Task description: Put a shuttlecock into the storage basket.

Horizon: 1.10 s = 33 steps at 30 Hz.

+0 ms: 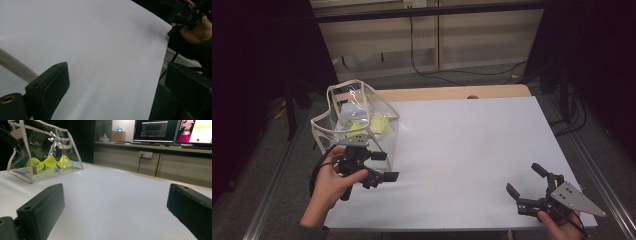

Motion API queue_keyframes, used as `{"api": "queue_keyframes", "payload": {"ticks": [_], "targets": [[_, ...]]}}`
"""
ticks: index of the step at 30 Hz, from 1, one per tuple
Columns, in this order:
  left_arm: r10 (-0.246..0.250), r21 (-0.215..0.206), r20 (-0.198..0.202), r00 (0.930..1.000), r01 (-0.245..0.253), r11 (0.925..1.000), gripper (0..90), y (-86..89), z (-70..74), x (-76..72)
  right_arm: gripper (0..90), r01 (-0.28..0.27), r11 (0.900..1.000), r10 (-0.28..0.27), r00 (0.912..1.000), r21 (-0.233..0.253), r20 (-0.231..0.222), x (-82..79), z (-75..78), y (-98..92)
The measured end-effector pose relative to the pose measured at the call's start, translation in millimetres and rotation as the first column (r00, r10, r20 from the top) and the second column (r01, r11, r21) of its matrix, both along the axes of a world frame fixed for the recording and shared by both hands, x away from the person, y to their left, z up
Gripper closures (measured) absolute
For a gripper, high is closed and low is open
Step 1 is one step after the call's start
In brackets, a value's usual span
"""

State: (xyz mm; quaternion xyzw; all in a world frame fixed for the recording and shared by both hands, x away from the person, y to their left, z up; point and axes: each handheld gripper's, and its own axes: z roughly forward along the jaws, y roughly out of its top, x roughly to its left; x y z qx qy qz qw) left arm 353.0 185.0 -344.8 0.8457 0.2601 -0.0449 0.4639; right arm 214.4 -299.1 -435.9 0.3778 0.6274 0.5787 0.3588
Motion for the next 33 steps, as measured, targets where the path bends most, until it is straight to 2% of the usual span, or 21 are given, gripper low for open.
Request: {"api": "queue_keyframes", "payload": {"ticks": [17,29,33], "targets": [[0.005,0.037,0.041,0.9992,-0.006,0.9993,6.1,6.4,-14.5,-2.9,1.3,0.000,1.000,0.000,1.0000,-0.001,0.003,0.1,0.2,-0.1],[0.008,0.065,0.048,0.9988,-0.011,0.9978,6.1,11.1,-23.9,-5.6,1.3,0.000,1.000,0.000,1.0000,-0.001,0.003,-0.1,0.3,-0.5],[0.015,0.063,0.046,0.9988,-0.018,0.9978,6.3,14.1,-26.8,-6.3,1.3,0.000,1.000,0.000,1.0000,-0.002,0.003,0.0,0.2,-0.5]]}}
